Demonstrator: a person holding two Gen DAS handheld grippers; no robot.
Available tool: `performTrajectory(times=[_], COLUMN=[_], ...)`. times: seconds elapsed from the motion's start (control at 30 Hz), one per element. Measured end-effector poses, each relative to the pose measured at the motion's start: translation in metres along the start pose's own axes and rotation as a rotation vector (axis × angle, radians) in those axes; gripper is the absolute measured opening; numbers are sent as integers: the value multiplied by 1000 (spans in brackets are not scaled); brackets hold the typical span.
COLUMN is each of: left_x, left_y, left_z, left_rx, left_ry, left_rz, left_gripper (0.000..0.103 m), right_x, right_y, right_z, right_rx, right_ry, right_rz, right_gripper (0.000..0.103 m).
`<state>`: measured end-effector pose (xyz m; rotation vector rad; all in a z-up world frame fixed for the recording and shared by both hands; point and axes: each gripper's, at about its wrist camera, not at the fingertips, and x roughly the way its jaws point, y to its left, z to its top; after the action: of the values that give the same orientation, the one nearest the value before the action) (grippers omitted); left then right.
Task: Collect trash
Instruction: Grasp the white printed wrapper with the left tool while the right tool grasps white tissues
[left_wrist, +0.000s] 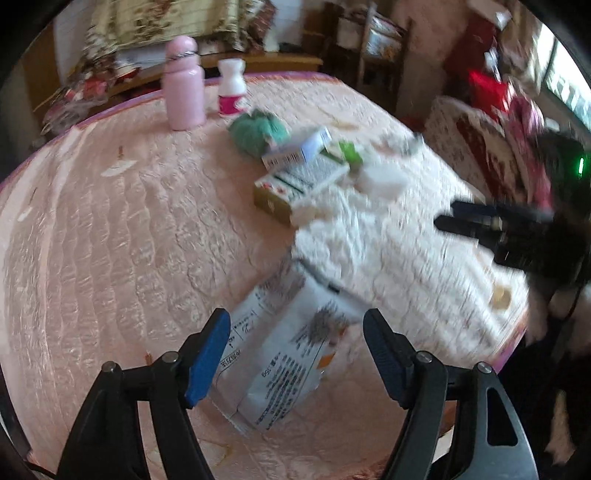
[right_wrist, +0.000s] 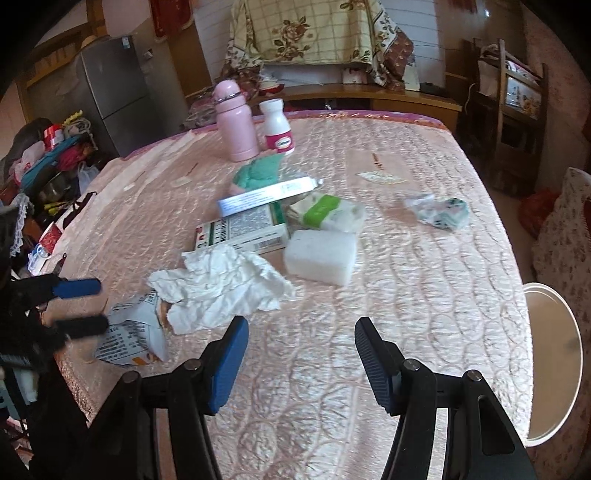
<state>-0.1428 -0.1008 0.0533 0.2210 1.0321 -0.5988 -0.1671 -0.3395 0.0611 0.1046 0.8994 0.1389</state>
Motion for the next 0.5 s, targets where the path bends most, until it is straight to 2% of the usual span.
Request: performTrajectory(times=[0.13,0.2,0.27,0.3,0.37,0.43,0.5], left_x=[19,27,34,34,28,19,15], left_y=[-1,2,3,5,14,29,39], left_z=[-2,-2,-3,-3,-3,-1,2], left_rx=[52,53,62,61,33,-14,-41], left_ry=[30,46,62,68,67,63,53], left_rz=[61,65,120,139,112,117,145], left_gripper=[75,75,73,67,47,29,22], right_x=[6,11,16,20,27,34,44], right_y=[11,15,19,22,29,36,43], right_z=[2,4,6,8,12,16,20], right_rx=[-27,-31,-25,-23,-25,-26,-19], right_ry=[8,14,22,28,35,41,49], right_rz=[14,17,32,41,56,72,95], right_gripper=[64,64,66,67,67,68,72])
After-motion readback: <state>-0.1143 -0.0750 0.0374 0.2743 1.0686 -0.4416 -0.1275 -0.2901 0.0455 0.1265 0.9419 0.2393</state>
